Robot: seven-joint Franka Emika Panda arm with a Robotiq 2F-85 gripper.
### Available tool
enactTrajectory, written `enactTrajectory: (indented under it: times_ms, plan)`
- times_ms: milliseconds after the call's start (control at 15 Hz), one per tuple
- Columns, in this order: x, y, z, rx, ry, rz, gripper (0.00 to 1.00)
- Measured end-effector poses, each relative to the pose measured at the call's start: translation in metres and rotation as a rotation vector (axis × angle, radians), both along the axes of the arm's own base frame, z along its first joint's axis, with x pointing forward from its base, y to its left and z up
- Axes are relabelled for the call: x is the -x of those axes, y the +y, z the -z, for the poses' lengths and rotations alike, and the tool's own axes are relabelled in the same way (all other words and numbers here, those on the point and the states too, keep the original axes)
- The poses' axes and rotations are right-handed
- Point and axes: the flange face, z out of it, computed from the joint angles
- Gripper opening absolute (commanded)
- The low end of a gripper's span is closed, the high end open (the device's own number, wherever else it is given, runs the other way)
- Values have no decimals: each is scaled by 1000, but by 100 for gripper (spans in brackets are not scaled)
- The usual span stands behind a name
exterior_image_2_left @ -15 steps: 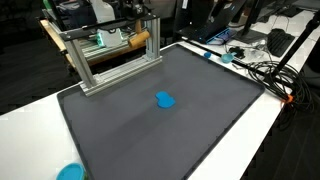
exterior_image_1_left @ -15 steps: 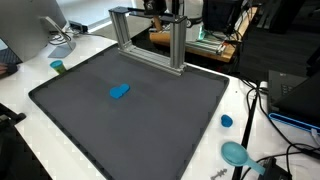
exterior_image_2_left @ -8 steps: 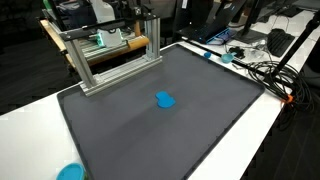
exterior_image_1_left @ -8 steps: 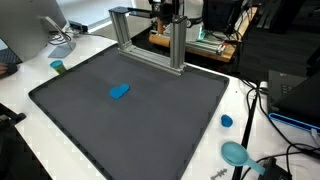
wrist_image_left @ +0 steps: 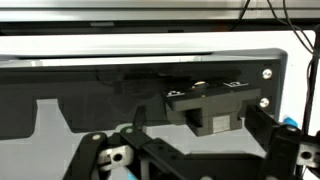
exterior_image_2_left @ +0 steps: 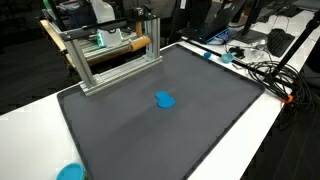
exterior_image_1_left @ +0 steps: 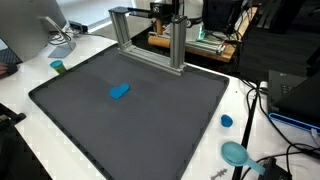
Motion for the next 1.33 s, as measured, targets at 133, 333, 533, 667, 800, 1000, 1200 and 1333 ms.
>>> enactTrajectory:
  times_ms: [133, 333, 533, 667, 800, 1000, 1200, 1333]
  plan:
    - [1, -11, -3, -9, -17, 18, 100]
    - [2, -13, -4, -11, -20, 21, 100]
    - [2, -13, -4, -11, -20, 21, 100]
    - [2, -13, -4, -11, -20, 21, 100]
    - [2, -13, -4, -11, -20, 21, 100]
    - [2, -13, -4, -11, -20, 21, 100]
    - [2, -13, -4, -11, -20, 21, 100]
    - [2, -13, -4, -11, -20, 21, 100]
